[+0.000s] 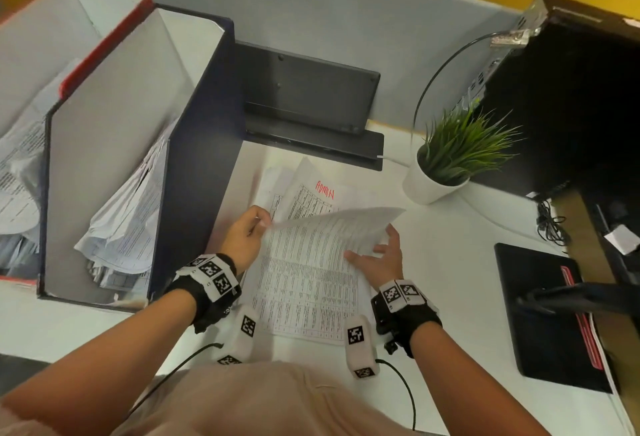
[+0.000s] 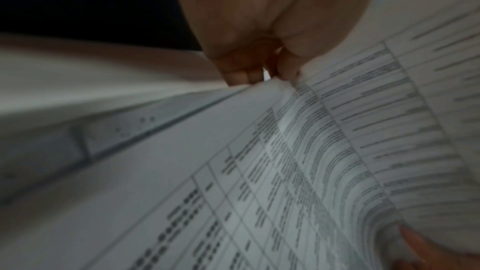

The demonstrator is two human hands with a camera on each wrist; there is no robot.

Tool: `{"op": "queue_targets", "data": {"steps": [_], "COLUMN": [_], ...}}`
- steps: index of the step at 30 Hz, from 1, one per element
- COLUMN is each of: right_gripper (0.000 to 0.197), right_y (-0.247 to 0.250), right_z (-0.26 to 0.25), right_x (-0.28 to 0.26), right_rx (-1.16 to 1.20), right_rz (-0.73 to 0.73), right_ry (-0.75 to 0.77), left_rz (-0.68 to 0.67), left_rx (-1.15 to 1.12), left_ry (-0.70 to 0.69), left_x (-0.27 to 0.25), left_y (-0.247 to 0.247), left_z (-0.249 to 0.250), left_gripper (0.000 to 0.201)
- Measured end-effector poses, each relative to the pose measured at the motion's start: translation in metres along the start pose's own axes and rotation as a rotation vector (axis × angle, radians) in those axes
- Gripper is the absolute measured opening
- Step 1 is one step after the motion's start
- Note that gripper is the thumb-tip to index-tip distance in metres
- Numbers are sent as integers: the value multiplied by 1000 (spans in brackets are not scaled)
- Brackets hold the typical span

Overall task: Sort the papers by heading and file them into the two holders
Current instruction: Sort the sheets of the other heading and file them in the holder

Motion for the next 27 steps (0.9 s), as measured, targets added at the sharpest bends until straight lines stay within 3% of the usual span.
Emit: {"op": "queue_targets", "data": {"steps": [1,4,5,7,9,12,14,19,23,25,27], "right_gripper": [79,20,16,35,34,50,54,44,30,27,36], "right_y": [2,7,7,6,5,1,1,6,12,14,13], "right_z": [1,4,3,8,15,21,19,20,6,3,0], "right_x": [1,2,0,-1,0,1,2,-4,-9,-9,-9], "right_rx": [10,11,21,224,461,645,683,576,98,50,142], "right_rz": [10,14,4,-13,-29,-49,-35,28,83,92,74], "right_ry": [13,44,74,111,69,4,9,37,114,101,102], "left_rz": [-17,-24,-7,37,101,152,111,96,83,79,83], "left_rx": [-32,-206,-276,-425,-486,-217,-90,115,224,204,101], "left_ry": [4,66,111,210,296,354,355,313,233,158,96], "left_x": [0,1,3,6,8,19,26,28,23,18,11], "left_y": [-1,-3,-2,1,8,19,16,11,11,8,6], "left_z": [0,-5,-8,-14,-17,-18,-15,-13,-7,-1,4], "left_gripper": [20,27,28,23,16,16,25,21,13,11,8]}}
Point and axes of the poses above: each hand's wrist, its own x-axis towards the middle knuckle, its own y-axis out of the back of the hand, z = x × y, the point moved 8 cm from there along x, towards the middle knuckle, and after that the axes turned 15 degrees about -z, right-handed, at the moved point
